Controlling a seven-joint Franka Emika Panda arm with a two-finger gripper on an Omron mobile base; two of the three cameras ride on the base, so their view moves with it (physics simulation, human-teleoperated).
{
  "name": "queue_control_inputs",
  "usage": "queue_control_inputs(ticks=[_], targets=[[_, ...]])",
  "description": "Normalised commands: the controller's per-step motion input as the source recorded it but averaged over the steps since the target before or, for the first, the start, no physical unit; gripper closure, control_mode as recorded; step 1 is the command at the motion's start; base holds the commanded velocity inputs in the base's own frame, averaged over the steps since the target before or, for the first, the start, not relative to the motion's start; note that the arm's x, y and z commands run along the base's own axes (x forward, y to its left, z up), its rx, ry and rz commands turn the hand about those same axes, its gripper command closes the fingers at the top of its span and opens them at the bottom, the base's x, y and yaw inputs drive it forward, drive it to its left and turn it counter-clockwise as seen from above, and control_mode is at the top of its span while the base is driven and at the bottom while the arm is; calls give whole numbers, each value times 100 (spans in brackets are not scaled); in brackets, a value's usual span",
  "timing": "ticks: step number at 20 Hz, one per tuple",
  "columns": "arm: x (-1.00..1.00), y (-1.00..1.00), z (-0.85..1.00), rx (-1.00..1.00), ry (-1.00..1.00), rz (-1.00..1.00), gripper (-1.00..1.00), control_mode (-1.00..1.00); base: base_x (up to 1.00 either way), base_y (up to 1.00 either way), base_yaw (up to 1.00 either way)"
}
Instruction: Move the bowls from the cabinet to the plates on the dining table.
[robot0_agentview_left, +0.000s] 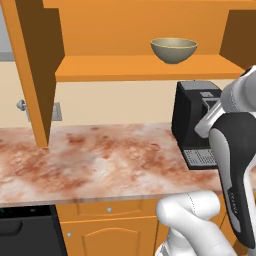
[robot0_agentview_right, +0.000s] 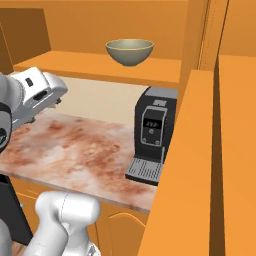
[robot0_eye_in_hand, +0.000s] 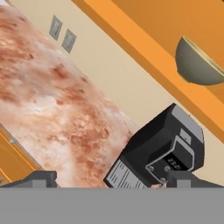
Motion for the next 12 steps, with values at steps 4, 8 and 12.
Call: queue_control_inputs(ticks=[4,8,12], targets=[[-2,0,16,-1,0,-5,-100,-100,0,0,0],[0,0,14,-2,-1,-4,-100,-100,0,0,0],[5,0,8,-4,-3,-3,-100,-100,0,0,0]])
